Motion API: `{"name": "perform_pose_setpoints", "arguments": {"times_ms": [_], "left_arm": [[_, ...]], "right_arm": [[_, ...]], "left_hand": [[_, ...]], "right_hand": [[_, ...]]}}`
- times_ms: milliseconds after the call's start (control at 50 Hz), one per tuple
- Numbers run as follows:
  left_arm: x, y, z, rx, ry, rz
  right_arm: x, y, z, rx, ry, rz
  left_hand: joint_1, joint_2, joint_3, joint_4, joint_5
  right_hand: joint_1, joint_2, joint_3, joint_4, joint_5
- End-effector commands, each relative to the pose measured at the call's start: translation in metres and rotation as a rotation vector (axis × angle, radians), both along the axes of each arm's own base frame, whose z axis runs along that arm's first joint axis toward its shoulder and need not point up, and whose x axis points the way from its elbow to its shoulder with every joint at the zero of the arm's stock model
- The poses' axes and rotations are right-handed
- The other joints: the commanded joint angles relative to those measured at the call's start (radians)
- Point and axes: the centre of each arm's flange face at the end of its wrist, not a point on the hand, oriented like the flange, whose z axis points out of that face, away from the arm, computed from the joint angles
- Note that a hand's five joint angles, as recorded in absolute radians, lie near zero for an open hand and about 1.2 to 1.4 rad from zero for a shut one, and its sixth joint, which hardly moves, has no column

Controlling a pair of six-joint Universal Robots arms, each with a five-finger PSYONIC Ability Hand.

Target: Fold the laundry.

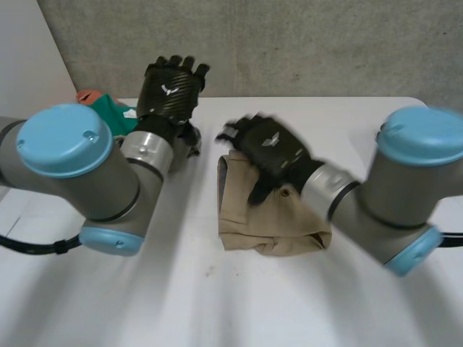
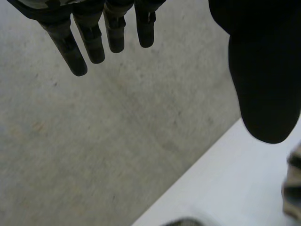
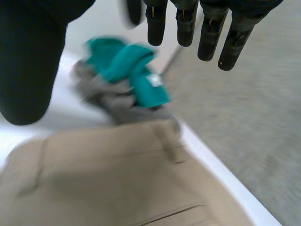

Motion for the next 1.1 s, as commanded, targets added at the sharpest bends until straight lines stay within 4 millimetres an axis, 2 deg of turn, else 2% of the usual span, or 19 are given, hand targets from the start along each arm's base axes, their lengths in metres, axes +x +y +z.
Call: {"name": "perform_pose_setpoints", "arguments": {"times_ms": [20,60,160,200,280,360,440,600,660,700,740,760,780,800,840,860,960,1020,1100], "left_arm": [[-0.038,0.02,-0.004,0.056,0.027,-0.114],[-0.048,0.026,-0.017,0.119,0.002,-0.141],[-0.063,0.033,-0.051,0.25,-0.067,-0.174],[-0.065,0.031,-0.061,0.276,-0.088,-0.171],[-0.067,0.029,-0.091,0.355,-0.154,-0.164],[-0.064,0.027,-0.114,0.424,-0.218,-0.148],[-0.061,0.024,-0.132,0.46,-0.29,-0.132],[-0.058,0.018,-0.142,0.448,-0.36,-0.126],[-0.058,0.018,-0.139,0.436,-0.362,-0.127],[-0.059,0.017,-0.133,0.426,-0.351,-0.126],[-0.059,0.017,-0.113,0.397,-0.318,-0.128],[-0.059,0.017,-0.103,0.381,-0.302,-0.128],[-0.059,0.018,-0.094,0.37,-0.289,-0.129],[-0.058,0.019,-0.075,0.343,-0.257,-0.136],[-0.057,0.022,-0.058,0.326,-0.223,-0.145],[-0.055,0.026,-0.039,0.311,-0.179,-0.169],[-0.045,0.036,-0.007,0.312,-0.099,-0.262],[-0.04,0.042,-0.004,0.334,-0.095,-0.333],[-0.027,0.06,0.005,0.361,-0.105,-0.494]], "right_arm": [[-0.055,-0.042,0.025,0.192,-0.171,-0.289],[-0.06,-0.046,0.022,0.215,-0.148,-0.325],[-0.057,-0.06,-0.007,0.295,-0.009,-0.37],[-0.056,-0.064,-0.014,0.309,0.02,-0.377],[-0.051,-0.074,-0.041,0.358,0.096,-0.37],[-0.049,-0.079,-0.056,0.369,0.127,-0.361],[-0.048,-0.082,-0.075,0.361,0.183,-0.352],[-0.047,-0.088,-0.097,0.284,0.306,-0.327],[-0.047,-0.089,-0.097,0.261,0.327,-0.33],[-0.048,-0.09,-0.089,0.236,0.332,-0.341],[-0.049,-0.091,-0.076,0.213,0.315,-0.356],[-0.051,-0.09,-0.058,0.178,0.293,-0.372],[-0.051,-0.089,-0.048,0.157,0.279,-0.378],[-0.053,-0.088,-0.04,0.138,0.267,-0.386],[-0.056,-0.085,-0.018,0.078,0.22,-0.404],[-0.058,-0.084,-0.014,0.062,0.206,-0.411],[-0.067,-0.07,0.0,-0.028,0.145,-0.443],[-0.075,-0.051,0.009,-0.076,0.13,-0.454],[-0.083,-0.021,-0.004,-0.041,0.148,-0.43]], "left_hand": [[0.005,-0.006,-0.012,-0.005,-0.023],[0.005,-0.006,-0.012,-0.005,-0.023],[0.005,-0.006,-0.012,-0.005,-0.023],[0.005,-0.006,-0.012,-0.005,-0.023],[0.014,0.003,-0.004,0.004,-0.014],[0.017,0.006,-0.001,0.007,-0.011],[0.037,0.027,0.02,0.027,0.009],[0.032,0.021,0.014,0.022,0.003],[0.026,0.015,0.008,0.016,-0.003],[0.02,0.009,0.002,0.01,-0.008],[0.011,0.0,-0.007,0.001,-0.017],[0.008,-0.003,-0.009,-0.002,-0.02],[0.008,-0.003,-0.009,-0.002,-0.02],[0.005,-0.006,-0.012,-0.005,-0.023],[0.005,-0.006,-0.012,-0.005,-0.023],[0.002,-0.008,-0.015,-0.008,-0.026],[0.005,-0.006,-0.012,-0.005,-0.023],[0.011,0.0,-0.007,0.001,-0.017],[0.008,-0.003,-0.009,-0.002,-0.02]], "right_hand": [[-0.025,-0.044,-0.039,-0.06,-0.063],[-0.025,-0.044,-0.039,-0.06,-0.063],[-0.025,-0.044,-0.039,-0.06,-0.063],[-0.025,-0.044,-0.039,-0.06,-0.063],[-0.025,-0.044,-0.039,-0.06,-0.063],[-0.025,-0.044,-0.039,-0.06,-0.063],[-0.025,-0.044,-0.039,-0.06,-0.063],[-0.025,-0.044,-0.039,-0.06,-0.063],[-0.025,-0.044,-0.039,-0.06,-0.063],[-0.025,-0.044,-0.039,-0.06,-0.063],[-0.025,-0.044,-0.039,-0.06,-0.063],[-0.025,-0.044,-0.039,-0.06,-0.063],[-0.025,-0.044,-0.039,-0.06,-0.063],[-0.025,-0.044,-0.039,-0.06,-0.063],[-0.025,-0.044,-0.039,-0.06,-0.063],[-0.025,-0.044,-0.039,-0.06,-0.063],[-0.025,-0.044,-0.039,-0.06,-0.063],[-0.025,-0.044,-0.039,-0.06,-0.063],[-0.025,-0.044,-0.039,-0.06,-0.063]]}}
